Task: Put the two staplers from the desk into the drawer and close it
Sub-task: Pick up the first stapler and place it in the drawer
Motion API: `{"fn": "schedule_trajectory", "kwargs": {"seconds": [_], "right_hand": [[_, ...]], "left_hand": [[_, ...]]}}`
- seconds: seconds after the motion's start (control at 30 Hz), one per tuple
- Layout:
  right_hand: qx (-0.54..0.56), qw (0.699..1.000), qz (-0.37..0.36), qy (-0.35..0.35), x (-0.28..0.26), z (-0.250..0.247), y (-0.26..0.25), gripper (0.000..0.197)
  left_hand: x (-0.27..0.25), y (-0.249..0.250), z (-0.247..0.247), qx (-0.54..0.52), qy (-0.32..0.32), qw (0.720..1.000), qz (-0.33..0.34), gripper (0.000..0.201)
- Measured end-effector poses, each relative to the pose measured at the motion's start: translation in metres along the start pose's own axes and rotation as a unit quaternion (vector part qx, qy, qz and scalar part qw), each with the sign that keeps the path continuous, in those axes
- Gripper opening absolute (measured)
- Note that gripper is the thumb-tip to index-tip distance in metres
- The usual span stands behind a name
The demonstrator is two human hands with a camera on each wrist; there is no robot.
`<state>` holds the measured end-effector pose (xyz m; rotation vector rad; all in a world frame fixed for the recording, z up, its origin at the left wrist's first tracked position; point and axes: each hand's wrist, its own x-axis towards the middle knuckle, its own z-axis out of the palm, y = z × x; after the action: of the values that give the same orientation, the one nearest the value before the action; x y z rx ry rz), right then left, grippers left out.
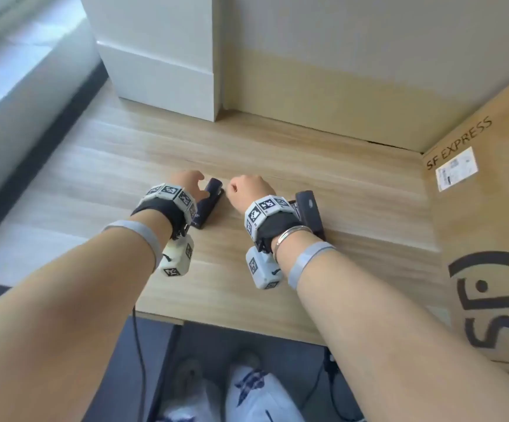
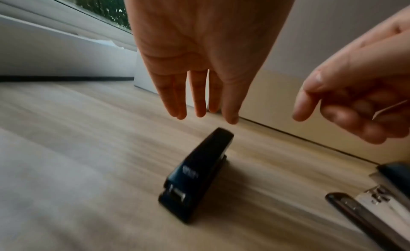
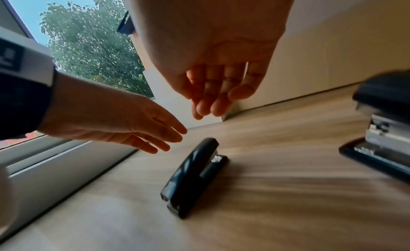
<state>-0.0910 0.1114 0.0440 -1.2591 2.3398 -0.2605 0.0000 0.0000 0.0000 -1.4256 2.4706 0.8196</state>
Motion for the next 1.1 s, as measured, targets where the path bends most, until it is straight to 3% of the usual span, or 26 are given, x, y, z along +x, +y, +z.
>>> {"fn": "schedule_trajectory", "kwargs": {"seconds": [0.2,0.43,0.6,0.87,1.1], "right_hand": [[0.001,0.999,0.031,-0.044,0.010,0.032,0.021,0.029],[0.009,0.998,0.034,-0.057,0.021,0.047,0.043,0.030],[0.002,0.998,0.029,-0.060,0.023,0.048,0.050,0.031],[-0.024,0.997,0.001,-0.072,0.009,0.041,0.039,0.030],[-0.040,0.996,-0.033,-0.077,-0.013,0.051,-0.001,0.031]], "left_hand": [[0.015,-0.007,0.040,0.039,-0.054,0.997,-0.050,0.053],[0.024,-0.007,0.060,0.044,-0.006,0.996,-0.083,0.048],[0.021,-0.005,0.053,0.039,-0.016,0.996,-0.083,0.035],[-0.012,-0.006,0.036,0.024,-0.016,0.996,-0.084,0.043],[-0.053,-0.035,0.012,0.016,0.002,0.996,-0.092,0.043]]}}
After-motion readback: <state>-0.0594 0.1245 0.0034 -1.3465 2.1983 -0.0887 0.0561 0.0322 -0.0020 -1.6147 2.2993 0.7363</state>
